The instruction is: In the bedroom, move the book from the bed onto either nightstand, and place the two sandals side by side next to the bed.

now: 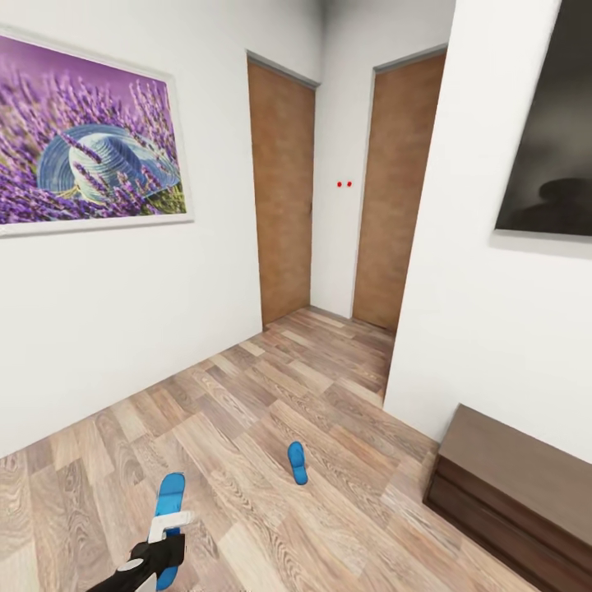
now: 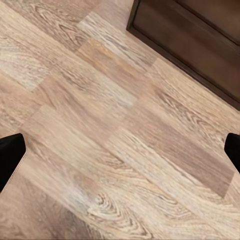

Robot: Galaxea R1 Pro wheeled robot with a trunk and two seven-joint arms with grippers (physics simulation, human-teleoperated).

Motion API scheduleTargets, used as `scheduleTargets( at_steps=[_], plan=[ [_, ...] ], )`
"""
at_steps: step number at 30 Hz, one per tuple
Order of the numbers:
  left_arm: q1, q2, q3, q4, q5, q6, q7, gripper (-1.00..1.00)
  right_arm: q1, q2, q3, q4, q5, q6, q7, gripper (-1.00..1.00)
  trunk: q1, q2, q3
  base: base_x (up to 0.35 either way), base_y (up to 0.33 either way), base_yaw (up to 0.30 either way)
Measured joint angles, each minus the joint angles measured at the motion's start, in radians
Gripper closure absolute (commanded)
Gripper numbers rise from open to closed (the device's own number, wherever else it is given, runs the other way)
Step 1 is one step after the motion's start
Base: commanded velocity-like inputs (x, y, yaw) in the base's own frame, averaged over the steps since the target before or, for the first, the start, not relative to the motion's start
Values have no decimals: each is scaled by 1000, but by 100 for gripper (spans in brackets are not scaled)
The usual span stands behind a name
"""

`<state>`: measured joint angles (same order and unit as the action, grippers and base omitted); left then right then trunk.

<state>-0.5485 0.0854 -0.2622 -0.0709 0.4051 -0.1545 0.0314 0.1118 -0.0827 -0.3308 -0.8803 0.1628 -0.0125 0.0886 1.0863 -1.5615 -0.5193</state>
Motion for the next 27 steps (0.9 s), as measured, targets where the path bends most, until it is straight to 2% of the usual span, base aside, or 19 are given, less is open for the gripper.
scheduleTargets(
  at_steps=[11,21,27],
  plan=[
    [19,0,-2,-3,-4,-1,-3,100,0,1,1,1,2,0,0,-100,0,0,0,26,3,270],
    [21,0,-2,-3,-5,-1,-4,100,0,1,2,1,2,0,0,-100,-1,0,0,268,94,53],
    [21,-1,-3,-3,-5,-1,-4,100,0,2,2,1,3,0,0,-100,0,0,0,277,96,148]
  ],
)
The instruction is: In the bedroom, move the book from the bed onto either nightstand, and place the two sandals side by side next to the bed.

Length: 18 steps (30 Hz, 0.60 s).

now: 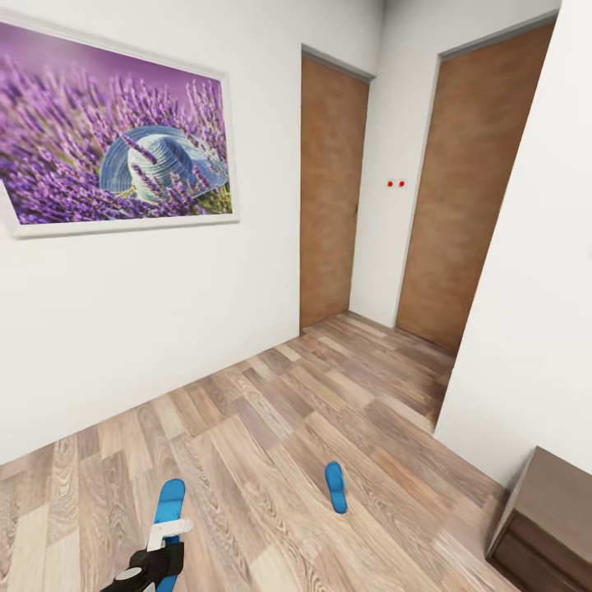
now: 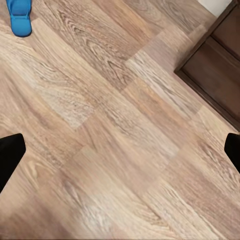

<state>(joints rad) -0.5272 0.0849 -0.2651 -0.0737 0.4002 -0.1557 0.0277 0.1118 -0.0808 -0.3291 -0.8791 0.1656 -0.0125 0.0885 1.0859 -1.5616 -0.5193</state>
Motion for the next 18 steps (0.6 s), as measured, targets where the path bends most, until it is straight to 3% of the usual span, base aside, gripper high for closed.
scheduleTargets(
  at_steps=[12,18],
  plan=[
    [0,-1,-1,1,0,-1,0,100,0,0,5,0,-1,0,1,-100,0,0,0,52,13,35],
    [0,0,-1,2,0,-1,0,100,0,0,8,0,-2,0,1,-100,0,0,0,187,95,26]
  ],
)
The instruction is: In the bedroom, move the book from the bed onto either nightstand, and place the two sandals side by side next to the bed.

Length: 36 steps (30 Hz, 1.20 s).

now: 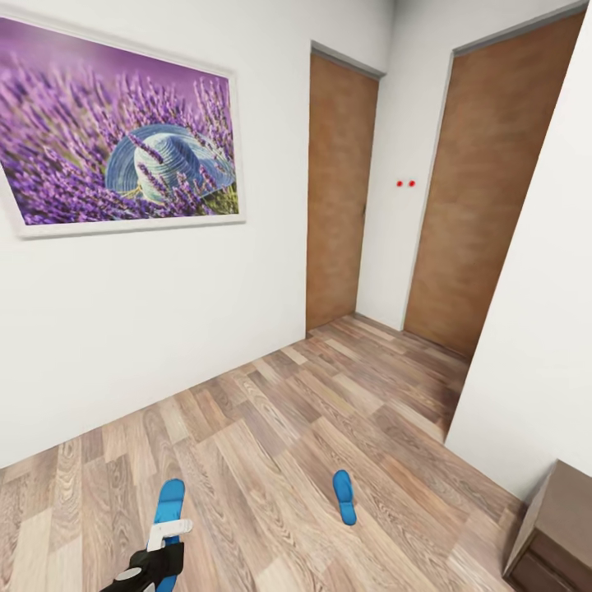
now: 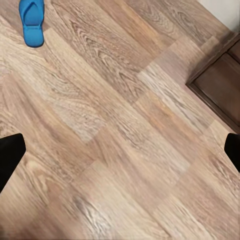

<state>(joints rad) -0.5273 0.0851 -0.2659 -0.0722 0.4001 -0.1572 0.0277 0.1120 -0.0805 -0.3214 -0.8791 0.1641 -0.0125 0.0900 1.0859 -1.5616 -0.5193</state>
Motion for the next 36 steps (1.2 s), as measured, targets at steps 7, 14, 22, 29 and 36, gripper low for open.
scheduleTargets(
  at_steps=[7,14,22,29,36],
  plan=[
    [0,0,0,0,0,0,0,100,0,1,1,0,1,0,0,-100,0,0,0,124,81,211],
    [0,-1,-1,0,-1,-2,0,100,0,4,1,0,1,0,0,-100,0,0,0,25,17,276],
    [0,-1,-1,0,-1,-3,0,100,0,6,2,1,2,0,0,-100,0,0,0,41,13,289],
    [0,-1,-1,0,-2,-3,0,100,0,6,2,1,2,0,0,-100,0,0,0,219,125,184],
    [0,-1,-1,0,-2,-3,0,100,0,6,2,1,2,0,0,-100,0,0,0,261,202,41]
  ],
)
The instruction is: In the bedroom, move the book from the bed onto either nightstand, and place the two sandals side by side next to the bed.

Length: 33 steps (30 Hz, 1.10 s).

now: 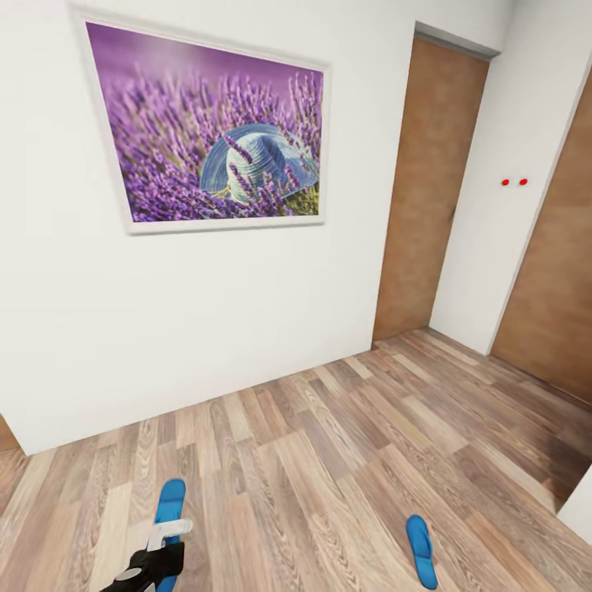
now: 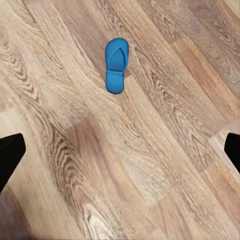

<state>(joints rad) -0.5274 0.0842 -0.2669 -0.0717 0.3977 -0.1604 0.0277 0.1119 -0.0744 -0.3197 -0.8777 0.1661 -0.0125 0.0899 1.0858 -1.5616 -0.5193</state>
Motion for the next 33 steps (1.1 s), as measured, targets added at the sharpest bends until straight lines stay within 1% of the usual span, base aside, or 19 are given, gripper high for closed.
scheduleTargets(
  at_steps=[17,22,28,33],
  plan=[
    [0,0,0,1,0,0,0,100,0,0,0,8,0,0,0,-100,0,0,0,273,209,4],
    [0,0,0,1,-1,0,0,100,0,0,2,9,0,0,0,-100,0,0,0,316,99,0],
    [0,0,0,1,-1,0,0,100,0,0,16,15,0,0,0,-100,0,0,0,327,27,-13],
    [0,0,0,1,-1,0,0,100,0,0,19,17,0,0,0,-100,0,0,0,330,16,-165]
  ],
)
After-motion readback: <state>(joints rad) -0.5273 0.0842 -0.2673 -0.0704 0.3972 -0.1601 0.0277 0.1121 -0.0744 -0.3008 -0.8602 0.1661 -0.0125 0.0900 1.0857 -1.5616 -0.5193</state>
